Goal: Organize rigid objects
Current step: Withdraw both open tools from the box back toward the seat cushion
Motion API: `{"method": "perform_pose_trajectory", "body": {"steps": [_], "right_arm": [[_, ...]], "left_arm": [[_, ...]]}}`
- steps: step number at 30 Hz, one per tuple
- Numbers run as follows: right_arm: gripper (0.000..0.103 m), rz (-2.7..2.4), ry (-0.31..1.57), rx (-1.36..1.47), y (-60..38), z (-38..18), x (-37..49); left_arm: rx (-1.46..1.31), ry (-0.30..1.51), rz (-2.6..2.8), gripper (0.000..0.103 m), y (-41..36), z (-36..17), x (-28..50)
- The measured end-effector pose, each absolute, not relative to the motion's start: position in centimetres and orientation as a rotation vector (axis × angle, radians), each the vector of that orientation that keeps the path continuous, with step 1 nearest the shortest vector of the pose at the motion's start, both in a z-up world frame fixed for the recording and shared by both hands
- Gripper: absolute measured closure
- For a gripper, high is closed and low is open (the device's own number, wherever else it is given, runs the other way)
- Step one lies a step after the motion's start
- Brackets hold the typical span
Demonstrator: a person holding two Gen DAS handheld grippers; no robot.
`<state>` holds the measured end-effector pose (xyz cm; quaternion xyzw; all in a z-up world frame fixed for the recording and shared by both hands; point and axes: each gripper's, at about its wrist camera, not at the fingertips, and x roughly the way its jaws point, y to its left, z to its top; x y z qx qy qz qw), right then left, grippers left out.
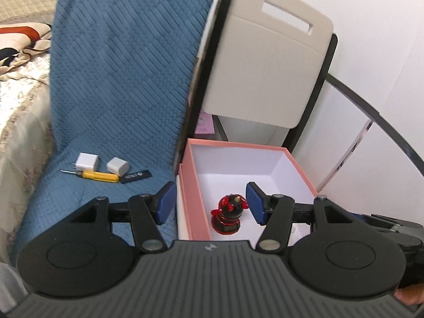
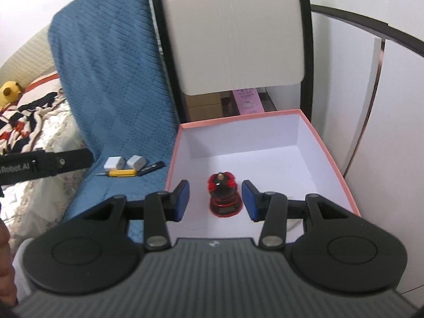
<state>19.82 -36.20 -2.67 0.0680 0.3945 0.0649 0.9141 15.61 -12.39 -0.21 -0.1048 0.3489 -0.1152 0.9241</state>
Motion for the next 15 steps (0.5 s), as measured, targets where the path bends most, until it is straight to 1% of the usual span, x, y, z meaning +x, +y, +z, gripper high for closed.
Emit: {"method": "perform_pose_trajectory", "body": {"steps": [6,15], "right_arm": [[0.057,0.168,0.788,0.13,-33.8,-2.0,18.0],[0.057,0.214,0.766,0.129,-30.3,-2.1,15.4]], "left_arm": [[-0.238,0.683,-0.219,0.039,-9.6,0.8,12.7],[-0.251,0.659,-0.199,0.039,-6.0,0.4,9.2]]}}
